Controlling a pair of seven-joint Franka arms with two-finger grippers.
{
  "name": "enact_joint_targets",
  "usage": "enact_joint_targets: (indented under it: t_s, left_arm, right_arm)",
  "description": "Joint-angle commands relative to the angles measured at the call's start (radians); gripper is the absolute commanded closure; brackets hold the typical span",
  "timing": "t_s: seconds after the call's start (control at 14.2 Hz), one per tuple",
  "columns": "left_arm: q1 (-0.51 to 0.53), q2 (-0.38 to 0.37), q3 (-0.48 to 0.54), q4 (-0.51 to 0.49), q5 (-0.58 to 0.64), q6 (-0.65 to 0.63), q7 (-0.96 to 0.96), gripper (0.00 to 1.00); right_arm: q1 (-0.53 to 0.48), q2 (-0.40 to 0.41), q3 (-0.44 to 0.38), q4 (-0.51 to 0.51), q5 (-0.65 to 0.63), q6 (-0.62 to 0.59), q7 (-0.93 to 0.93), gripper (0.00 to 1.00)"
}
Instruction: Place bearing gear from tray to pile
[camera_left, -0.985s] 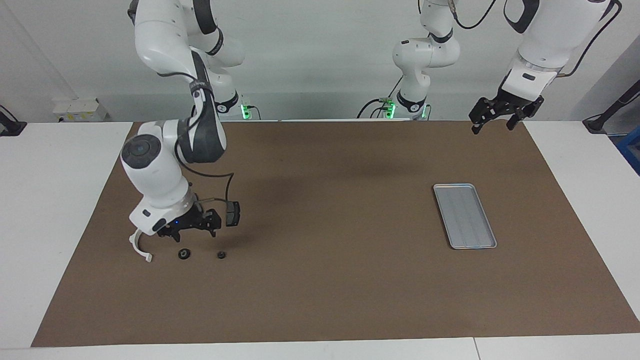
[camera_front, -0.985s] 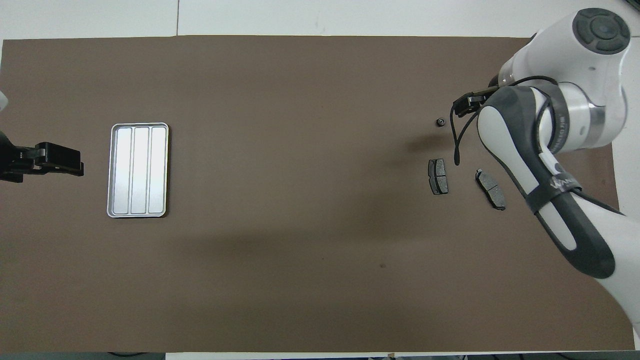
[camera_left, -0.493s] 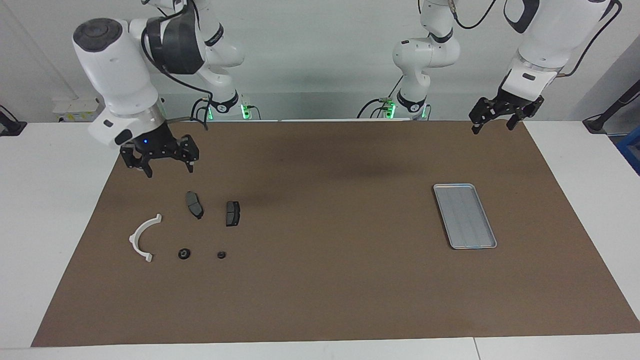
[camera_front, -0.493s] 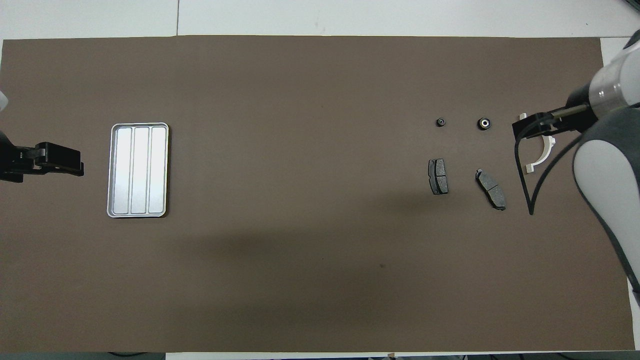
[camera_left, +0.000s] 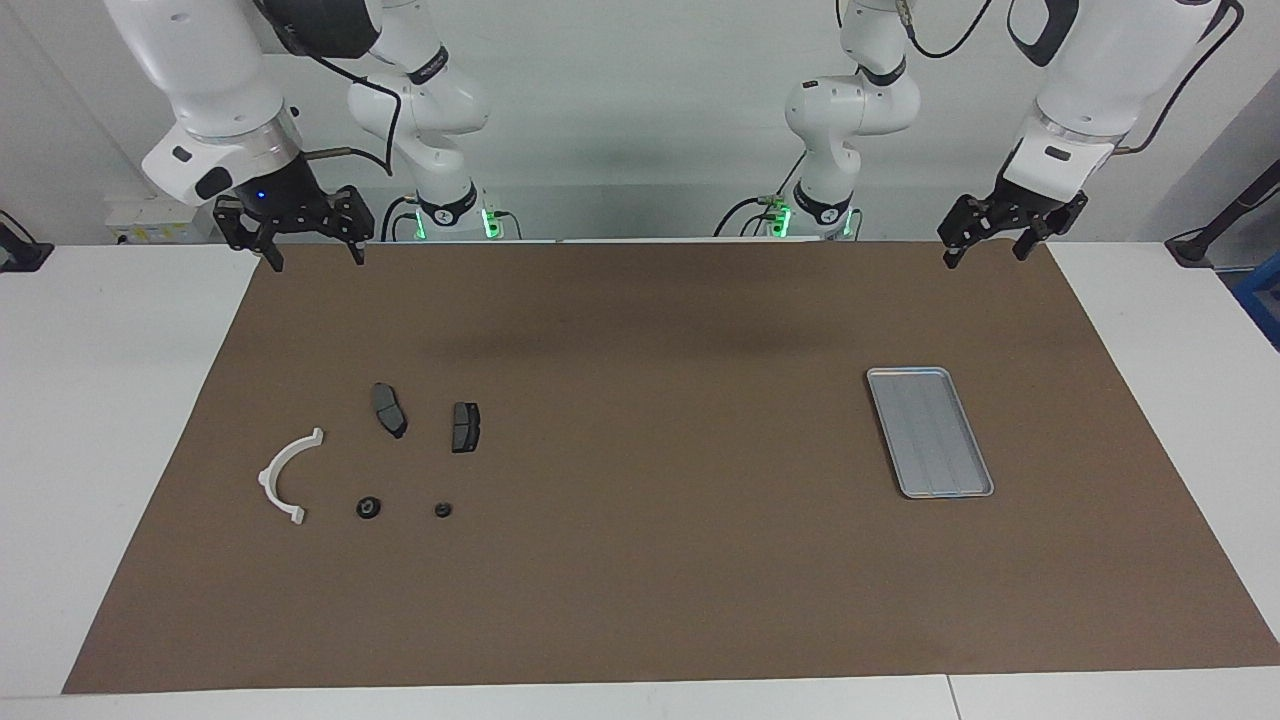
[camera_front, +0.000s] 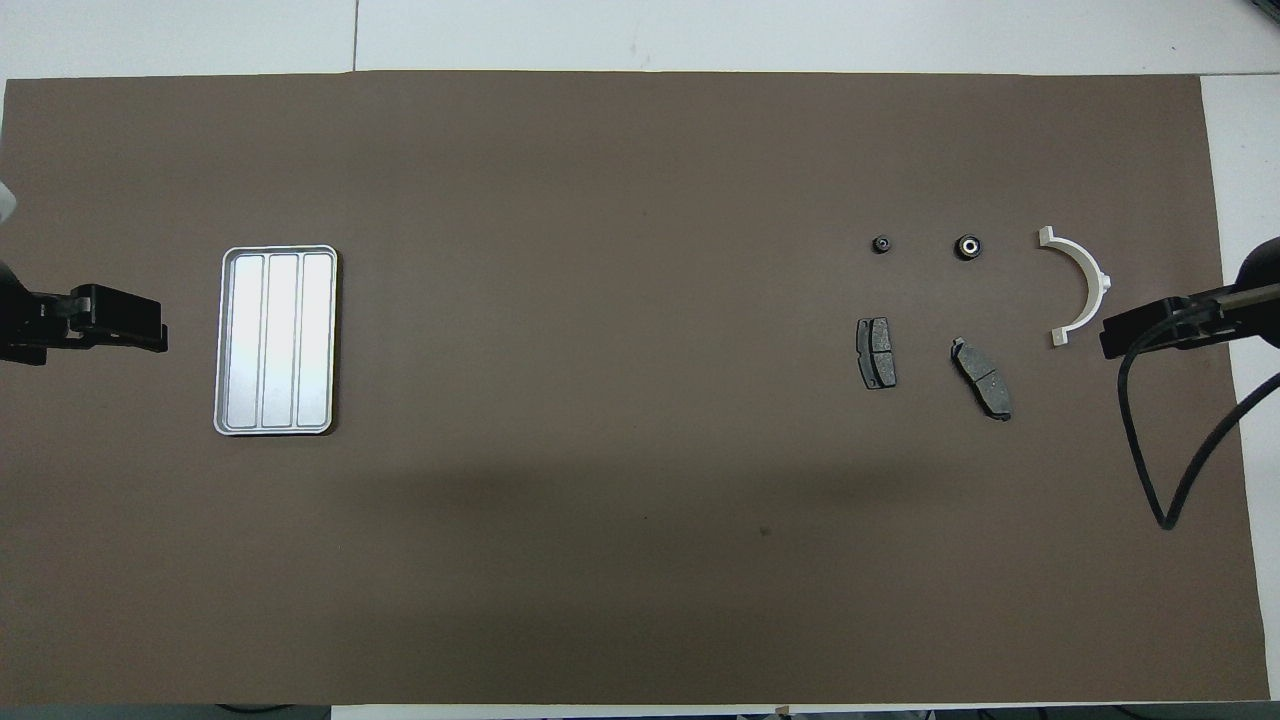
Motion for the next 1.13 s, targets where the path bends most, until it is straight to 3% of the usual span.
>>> enact_joint_targets:
  t_s: [0.0,1.06]
  left_arm:
    - [-0.001,-0.009,0.0,-0.011,0.02,0.004,0.012,0.0]
    - [-0.001,-0.009,0.0,-0.01,0.02,0.004,0.012,0.0]
  right_arm:
    - [0.002,-0.011,-0.004,-0.007,0.021,-0.019,0.021,0.0]
    - [0.0,-0.006,0.003,0.022,0.057,0.004,0.024,0.0]
